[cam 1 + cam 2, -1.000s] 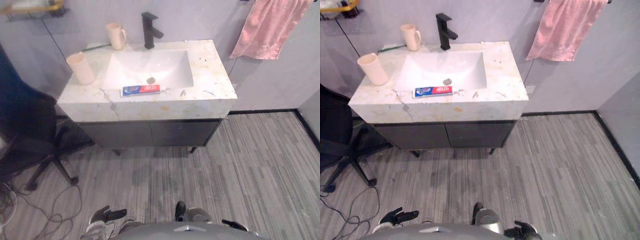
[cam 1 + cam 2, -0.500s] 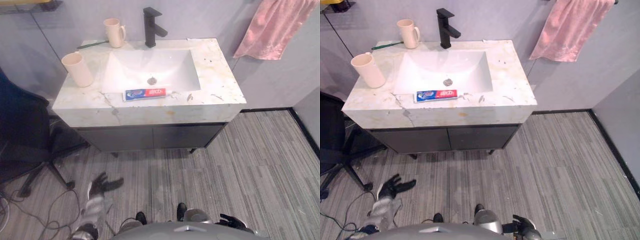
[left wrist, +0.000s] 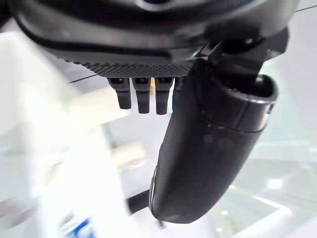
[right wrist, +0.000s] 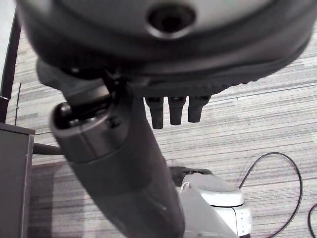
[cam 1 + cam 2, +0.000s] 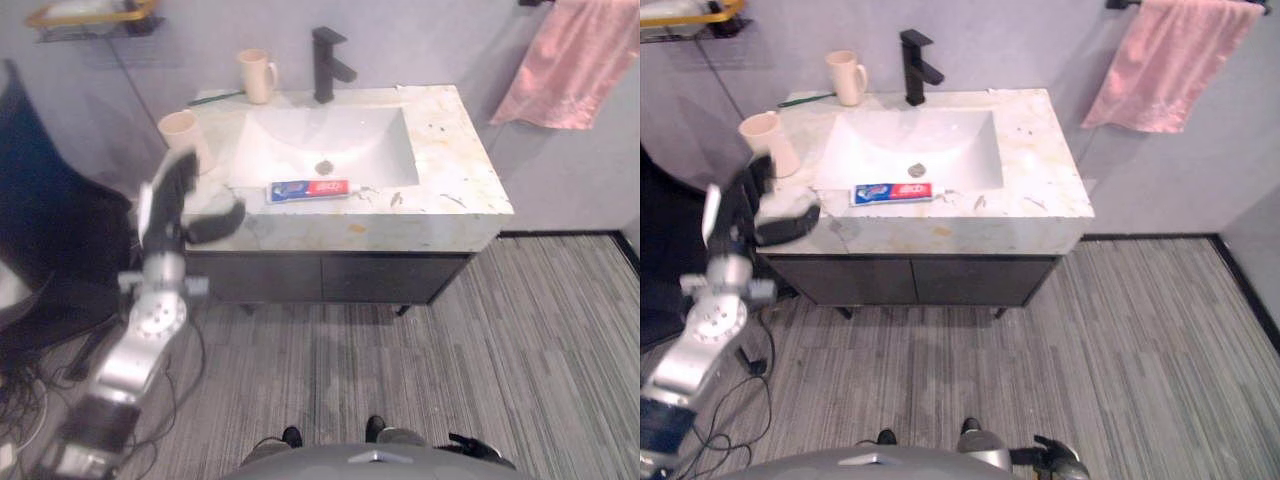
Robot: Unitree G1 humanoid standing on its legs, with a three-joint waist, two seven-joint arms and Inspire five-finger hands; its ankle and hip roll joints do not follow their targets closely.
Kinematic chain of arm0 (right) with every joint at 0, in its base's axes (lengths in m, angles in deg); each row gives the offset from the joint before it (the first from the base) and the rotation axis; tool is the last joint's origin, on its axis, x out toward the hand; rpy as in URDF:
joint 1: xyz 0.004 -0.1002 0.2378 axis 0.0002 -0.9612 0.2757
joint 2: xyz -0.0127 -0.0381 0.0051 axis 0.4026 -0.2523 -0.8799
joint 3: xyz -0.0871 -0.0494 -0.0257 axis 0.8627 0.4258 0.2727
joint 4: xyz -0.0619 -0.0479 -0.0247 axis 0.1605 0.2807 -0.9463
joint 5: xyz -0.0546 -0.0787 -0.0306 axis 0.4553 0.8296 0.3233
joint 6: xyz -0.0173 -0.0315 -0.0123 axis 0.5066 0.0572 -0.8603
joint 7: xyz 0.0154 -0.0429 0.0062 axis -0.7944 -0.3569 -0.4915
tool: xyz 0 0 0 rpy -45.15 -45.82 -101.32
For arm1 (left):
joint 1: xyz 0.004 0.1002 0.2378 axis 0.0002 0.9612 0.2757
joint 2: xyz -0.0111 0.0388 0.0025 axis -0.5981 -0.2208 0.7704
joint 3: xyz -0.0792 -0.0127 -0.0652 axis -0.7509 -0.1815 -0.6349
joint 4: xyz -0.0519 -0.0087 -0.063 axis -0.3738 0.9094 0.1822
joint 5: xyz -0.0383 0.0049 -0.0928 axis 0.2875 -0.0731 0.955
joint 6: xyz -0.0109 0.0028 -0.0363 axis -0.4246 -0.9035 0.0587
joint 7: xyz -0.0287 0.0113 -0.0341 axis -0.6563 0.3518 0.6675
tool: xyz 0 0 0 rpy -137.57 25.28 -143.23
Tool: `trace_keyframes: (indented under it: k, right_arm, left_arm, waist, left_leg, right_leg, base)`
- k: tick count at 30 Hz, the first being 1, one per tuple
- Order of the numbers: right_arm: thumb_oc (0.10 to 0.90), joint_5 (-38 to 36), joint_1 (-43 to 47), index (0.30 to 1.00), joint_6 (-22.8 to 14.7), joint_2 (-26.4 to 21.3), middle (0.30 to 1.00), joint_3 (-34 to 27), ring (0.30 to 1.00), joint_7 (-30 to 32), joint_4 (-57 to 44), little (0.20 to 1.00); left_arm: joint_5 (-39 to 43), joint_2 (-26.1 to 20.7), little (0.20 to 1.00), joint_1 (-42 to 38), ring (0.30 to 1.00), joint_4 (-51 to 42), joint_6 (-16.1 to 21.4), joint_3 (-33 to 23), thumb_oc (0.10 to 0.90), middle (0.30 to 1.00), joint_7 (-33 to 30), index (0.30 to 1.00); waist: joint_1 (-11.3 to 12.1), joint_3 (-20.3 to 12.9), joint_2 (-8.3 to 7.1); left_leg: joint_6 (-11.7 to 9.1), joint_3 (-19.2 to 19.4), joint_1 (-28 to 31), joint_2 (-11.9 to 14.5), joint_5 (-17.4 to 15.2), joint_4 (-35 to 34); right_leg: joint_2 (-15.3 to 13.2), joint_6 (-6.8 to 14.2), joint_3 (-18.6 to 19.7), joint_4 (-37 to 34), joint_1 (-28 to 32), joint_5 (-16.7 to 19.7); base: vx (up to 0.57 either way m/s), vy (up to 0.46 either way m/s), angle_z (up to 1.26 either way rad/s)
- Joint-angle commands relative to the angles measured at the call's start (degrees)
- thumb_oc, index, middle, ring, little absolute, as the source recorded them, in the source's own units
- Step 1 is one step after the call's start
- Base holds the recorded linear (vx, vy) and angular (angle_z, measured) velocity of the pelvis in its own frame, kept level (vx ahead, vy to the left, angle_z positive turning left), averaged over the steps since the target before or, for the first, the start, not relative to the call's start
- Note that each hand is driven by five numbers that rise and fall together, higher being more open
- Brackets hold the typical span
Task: Organize the bathroom.
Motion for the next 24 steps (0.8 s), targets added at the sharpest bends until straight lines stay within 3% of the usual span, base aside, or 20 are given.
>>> trace_keyframes:
  k: [1, 7, 8, 12, 13, 14, 15, 17, 19, 20, 23, 24]
  right_arm:
    - [0.800, -2.48, 3.98, 0.900, -1.90, -0.09, 0.900, -0.09, 0.900, 0.11, 2.50, 0.900]
    - [0.800, -2.82, 4.24, 0.900, -2.21, 0.38, 0.900, 0.41, 0.900, 0.23, 3.63, 0.900]
    - [0.800, -3.03, 4.44, 0.900, -2.56, 0.56, 0.900, 0.91, 0.900, 0.49, 3.73, 0.900]
    - [0.800, -2.45, 4.60, 0.900, -2.47, 0.29, 0.900, 1.22, 0.900, 0.66, 3.50, 0.900]
    - [0.800, -2.23, 4.75, 0.900, -1.96, -0.04, 0.900, 1.50, 0.900, 1.04, 2.98, 0.900]
    - [0.800, -2.16, 4.78, 0.900, -1.89, -0.08, 0.900, 1.51, 0.900, 1.06, 2.90, 0.900]
    - [0.800, -1.90, 5.04, 0.900, -0.80, -0.81, 0.900, 1.88, 0.900, 1.34, 2.05, 0.900]
    - [0.800, -1.92, 5.21, 0.900, -0.63, -1.16, 0.900, 2.15, 0.900, 1.40, 2.08, 0.900]
    - [0.800, -2.44, 5.54, 0.900, -0.11, -1.48, 0.900, 2.35, 0.900, 1.57, 1.97, 0.900]
    - [0.800, -2.65, 5.77, 0.900, -0.02, -1.59, 0.900, 2.61, 0.900, 1.60, 2.13, 0.900]
    - [0.800, -2.73, 5.78, 0.900, 0.36, -1.69, 0.900, 2.95, 0.900, 1.78, 1.89, 0.900]
    - [0.800, -2.96, 5.75, 0.900, 0.58, -1.49, 0.900, 3.13, 0.900, 1.91, 1.87, 0.900]
  left_arm:
    - [-3.37, -3.37, 0.900, -6.10, 0.900, -3.35, 3.45, -3.53, 0.800, 0.900, -0.25, 0.900]
    - [-3.88, -7.24, 0.900, -10.09, 0.900, -7.70, 3.81, -3.76, 0.800, 0.900, 3.67, 0.900]
    - [-1.38, -10.29, 0.900, -12.61, 0.900, -9.10, 0.45, -3.96, 0.800, 0.900, 8.51, 0.900]
    - [2.92, -16.03, 0.900, -16.79, 0.900, -8.22, -5.17, -2.71, 0.800, 0.900, 16.23, 0.900]
    - [4.35, -20.97, 0.900, -20.95, 0.900, -6.49, -8.60, -0.84, 0.800, 0.900, 21.07, 0.900]
    - [5.01, -21.82, 0.900, -21.94, 0.900, -6.08, -9.02, -0.27, 0.800, 0.900, 21.41, 0.900]
    - [5.48, -26.79, 0.900, -28.66, 0.900, -2.47, -12.49, 4.28, 0.800, 0.900, 27.66, 0.900]
    - [7.41, -29.11, 0.900, -33.04, 0.900, -0.50, -13.48, 7.73, 0.800, 0.900, 29.12, 0.900]
    - [6.64, -31.26, 0.900, -40.84, 0.900, 4.04, -14.53, 14.64, 0.800, 0.900, 34.32, 0.900]
    - [6.29, -32.09, 0.900, -46.33, 0.900, 6.22, -15.34, 19.79, 0.800, 0.900, 35.31, 0.900]
    - [6.19, -32.41, 0.900, -52.58, 0.900, 9.55, -15.69, 25.50, 0.800, 0.900, 38.25, 0.900]
    - [5.90, -31.75, 0.900, -58.52, 0.900, 12.07, -17.37, 31.10, 0.800, 0.900, 39.95, 0.900]
  waist:
    - [0.18, -1.69, 0.83]
    - [0.17, -2.18, 0.94]
    - [0.06, -2.35, 1.24]
    - [-0.48, -2.54, 1.79]
    - [-0.94, -2.70, 2.26]
    - [-0.99, -2.69, 2.29]
    - [-1.61, -2.90, 2.89]
    - [-2.06, -3.04, 3.25]
    - [-2.44, -3.38, 3.61]
    - [-2.75, -3.57, 3.79]
    - [-3.29, -3.88, 4.16]
    - [-3.63, -4.13, 4.19]
  left_leg:
    - [-2.45, 1.71, -1.58, 0.64, -7.18, 6.33]
    - [-2.72, 2.16, -1.09, 0.86, -7.13, 6.14]
    - [-2.84, 2.15, -0.77, 0.94, -6.87, 5.56]
    - [-2.99, 2.43, -0.34, 1.08, -6.26, 4.64]
    - [-3.08, 2.84, -0.22, 1.17, -5.94, 4.39]
    - [-3.10, 2.90, -0.22, 1.18, -5.90, 4.39]
    - [-3.15, 3.27, -0.23, 1.20, -5.71, 4.41]
    - [-3.20, 3.51, -0.23, 1.22, -5.60, 4.45]
    - [-3.23, 3.86, -0.23, 1.19, -5.56, 4.42]
    - [-3.27, 4.14, -0.24, 1.21, -5.53, 4.46]
    - [-3.34, 4.64, -0.32, 1.30, -5.49, 4.63]
    - [-3.43, 4.98, -0.55, 1.32, -5.51, 4.99]
  right_leg:
    - [1.45, 4.00, 4.06, 4.18, -3.65, -6.13]
    - [1.54, 4.37, 3.99, 3.29, -2.91, -5.90]
    - [1.59, 4.55, 3.97, 2.92, -2.70, -5.70]
    - [1.53, 4.99, 3.85, 2.71, -2.69, -5.43]
    - [1.50, 5.27, 3.89, 2.78, -2.79, -5.30]
    - [1.49, 5.31, 3.89, 2.80, -2.81, -5.29]
    - [1.44, 5.53, 3.70, 2.95, -2.88, -5.23]
    - [1.44, 5.65, 3.70, 2.97, -2.88, -5.19]
    - [1.43, 5.77, 3.61, 2.76, -2.79, -5.06]
    - [1.47, 5.82, 3.66, 2.64, -2.76, -5.01]
    - [1.52, 5.88, 3.69, 2.66, -2.82, -5.00]
    - [1.56, 5.88, 3.78, 2.66, -2.89, -5.00]
  base:
    - [-0.01, -0.032, 0.01]
    - [-0.02, -0.031, 0.00]
    - [-0.04, -0.029, -0.02]
    - [-0.02, -0.007, 0.00]
    - [0.00, 0.000, 0.00]
    - [-0.03, -0.005, -0.01]
    - [0.00, 0.000, 0.00]
    - [0.00, 0.000, 0.00]
    - [0.02, -0.024, -0.04]
    - [0.02, -0.026, -0.05]
    - [0.02, -0.020, -0.10]
    - [0.05, -0.028, -0.16]
